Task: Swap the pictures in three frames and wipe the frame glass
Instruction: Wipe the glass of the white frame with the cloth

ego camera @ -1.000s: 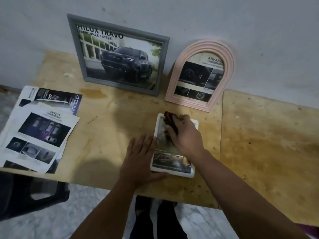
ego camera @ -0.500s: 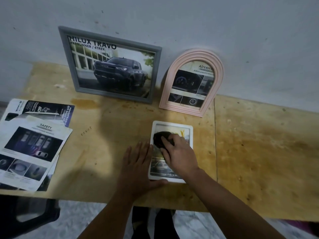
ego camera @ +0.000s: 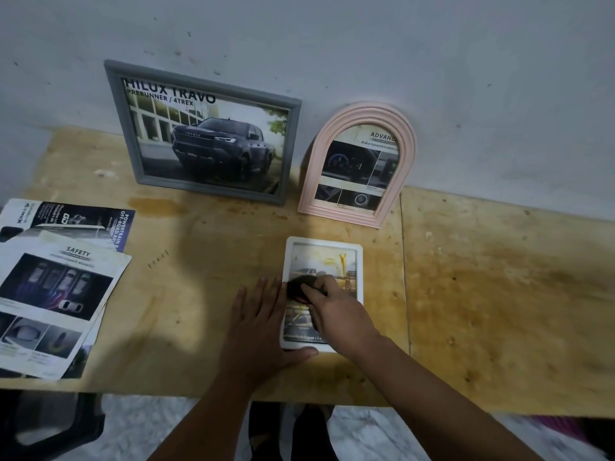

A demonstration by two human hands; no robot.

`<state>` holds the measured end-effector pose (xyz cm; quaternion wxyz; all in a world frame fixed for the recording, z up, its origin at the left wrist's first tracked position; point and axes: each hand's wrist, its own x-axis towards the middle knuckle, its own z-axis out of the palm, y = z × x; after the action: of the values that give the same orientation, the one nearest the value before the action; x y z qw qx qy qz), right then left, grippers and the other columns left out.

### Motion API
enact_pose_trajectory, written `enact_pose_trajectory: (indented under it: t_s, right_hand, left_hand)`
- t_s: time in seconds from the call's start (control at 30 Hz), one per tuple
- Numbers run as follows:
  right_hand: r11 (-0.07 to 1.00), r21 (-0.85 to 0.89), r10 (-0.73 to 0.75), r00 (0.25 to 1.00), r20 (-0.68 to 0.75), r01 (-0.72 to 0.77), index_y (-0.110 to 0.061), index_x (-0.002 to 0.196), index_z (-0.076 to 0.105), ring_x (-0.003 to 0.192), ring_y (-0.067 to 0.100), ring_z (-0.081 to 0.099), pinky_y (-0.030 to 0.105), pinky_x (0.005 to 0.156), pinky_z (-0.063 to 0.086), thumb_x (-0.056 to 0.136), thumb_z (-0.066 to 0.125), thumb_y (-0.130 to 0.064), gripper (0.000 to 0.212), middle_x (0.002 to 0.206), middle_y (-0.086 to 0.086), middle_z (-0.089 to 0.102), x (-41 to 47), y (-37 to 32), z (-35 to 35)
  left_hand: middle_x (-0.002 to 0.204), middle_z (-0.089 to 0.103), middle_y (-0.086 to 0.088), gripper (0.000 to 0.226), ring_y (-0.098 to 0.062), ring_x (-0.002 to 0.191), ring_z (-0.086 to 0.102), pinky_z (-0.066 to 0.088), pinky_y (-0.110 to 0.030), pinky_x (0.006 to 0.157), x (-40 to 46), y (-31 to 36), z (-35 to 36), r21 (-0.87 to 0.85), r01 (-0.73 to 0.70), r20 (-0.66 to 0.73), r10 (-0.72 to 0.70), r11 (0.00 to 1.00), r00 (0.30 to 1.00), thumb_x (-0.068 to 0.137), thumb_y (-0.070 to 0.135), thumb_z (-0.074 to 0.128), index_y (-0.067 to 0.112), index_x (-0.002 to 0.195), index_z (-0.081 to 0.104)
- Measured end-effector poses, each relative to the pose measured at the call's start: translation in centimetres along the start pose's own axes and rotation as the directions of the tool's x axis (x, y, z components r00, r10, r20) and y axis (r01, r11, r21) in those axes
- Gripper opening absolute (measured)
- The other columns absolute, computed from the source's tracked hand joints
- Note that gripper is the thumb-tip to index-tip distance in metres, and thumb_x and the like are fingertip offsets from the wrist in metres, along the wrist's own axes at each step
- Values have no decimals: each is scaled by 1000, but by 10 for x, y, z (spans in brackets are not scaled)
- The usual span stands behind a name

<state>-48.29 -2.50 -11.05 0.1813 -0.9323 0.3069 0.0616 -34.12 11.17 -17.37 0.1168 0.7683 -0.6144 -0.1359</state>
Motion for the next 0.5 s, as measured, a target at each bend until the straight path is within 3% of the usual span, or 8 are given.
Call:
enact_pose_trajectory:
  t_s: [0.1, 0.17, 0.23, 0.37, 0.5]
  right_hand:
    - [959, 277, 35, 995, 89, -58, -26, 145, 55, 105, 24, 61, 35, 88, 54, 101, 55, -19, 45, 132, 3, 51, 0, 6, -21]
    - [914, 391, 133, 991, -26, -113, -22, 142, 58, 106, 21, 58, 38, 92, 53, 99, 57, -14, 43, 125, 1, 54, 15, 16, -34]
    - [925, 354, 200, 970, -135, -141, -21, 142, 57, 103, 21, 59, 39, 86, 55, 99, 57, -18, 43, 123, 1, 54, 37, 24, -36]
    - [980, 86, 184, 981, -55, -179, -20, 131, 59, 91, 28, 60, 43, 66, 56, 101, 50, -36, 35, 120, 4, 45, 62, 12, -13]
    - [980, 12, 197, 977, -85, -196, -16, 126, 60, 88, 31, 59, 42, 61, 54, 103, 48, -32, 31, 124, 8, 47, 59, 3, 0]
  left_hand:
    - [168, 29, -13, 130, -33, 157, 21, 19, -64, 122, 0, 0, -1, -4, -4, -4, 4, 1000, 1000, 71, 100, 43, 6, 159, 32]
    - [169, 26, -12, 132, -32, 158, 18, 17, -64, 123, 0, 0, -2, -4, -1, 15, 1, 1000, 1000, 70, 101, 42, 6, 160, 29]
    - [170, 20, -12, 134, -31, 159, 13, 14, -62, 125, 0, 0, -3, 5, 5, 39, -6, 1000, 999, 70, 102, 41, 6, 162, 24]
    - [170, 20, -13, 135, -31, 159, 12, 15, -62, 125, 0, 1, -4, 20, 12, 56, -13, 1000, 998, 70, 102, 39, 5, 162, 23]
    - [168, 27, -14, 134, -30, 158, 18, 17, -62, 124, 1, 1, -4, 26, 6, 30, -7, 1000, 1000, 69, 102, 40, 4, 160, 30]
